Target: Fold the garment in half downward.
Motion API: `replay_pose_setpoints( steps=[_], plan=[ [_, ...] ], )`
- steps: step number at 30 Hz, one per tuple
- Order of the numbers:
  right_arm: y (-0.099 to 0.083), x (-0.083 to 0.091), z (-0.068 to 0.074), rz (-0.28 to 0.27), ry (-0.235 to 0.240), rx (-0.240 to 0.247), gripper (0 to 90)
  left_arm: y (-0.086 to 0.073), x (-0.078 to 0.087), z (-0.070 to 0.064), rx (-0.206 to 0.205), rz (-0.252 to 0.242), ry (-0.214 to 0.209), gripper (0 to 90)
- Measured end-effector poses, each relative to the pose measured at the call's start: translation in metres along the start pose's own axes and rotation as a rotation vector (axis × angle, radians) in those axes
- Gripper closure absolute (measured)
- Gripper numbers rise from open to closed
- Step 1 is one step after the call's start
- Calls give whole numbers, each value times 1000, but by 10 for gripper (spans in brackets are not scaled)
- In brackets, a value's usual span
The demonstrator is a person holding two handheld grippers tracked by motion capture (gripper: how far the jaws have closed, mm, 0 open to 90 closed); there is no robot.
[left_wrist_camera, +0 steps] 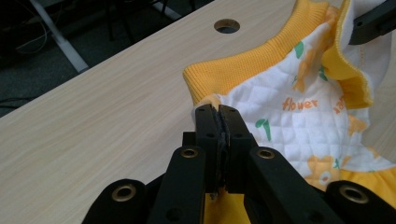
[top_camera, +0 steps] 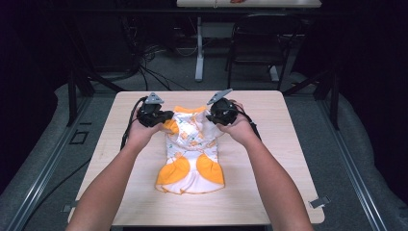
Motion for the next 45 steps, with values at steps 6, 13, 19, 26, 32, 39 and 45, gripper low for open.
replay_pose_setpoints(
  steps=[6,13,19,26,32,39,45],
  plan=[
    [-5,2,8,13,-7,57,839,-10,5,-8,-18,-13,-26,877],
    [-15,4,22,9,15,97,838,-26,11,-13,-19,-6,-53,876],
    [-22,8,32,-4,27,99,838,-33,19,-20,-15,-19,-86,877],
    [-34,19,43,5,54,97,835,-41,29,-33,-33,-23,-131,876],
    [-44,26,55,14,72,89,832,-50,33,-45,-53,-3,-159,876],
    [-54,31,71,30,105,99,825,-63,39,-51,-64,15,-185,874],
    [-65,33,81,32,151,95,817,-77,44,-59,-62,26,-213,871]
  ],
)
Point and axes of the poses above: each handheld gripper's, and its own axes: x roughly backward along the jaws, y roughly out of its top, z roughly to its left, the point moved 3 cm from there along -x, roughly forward along the jaws, and after that the axes turned 13 degrees about -z, right-handed, at the moved point
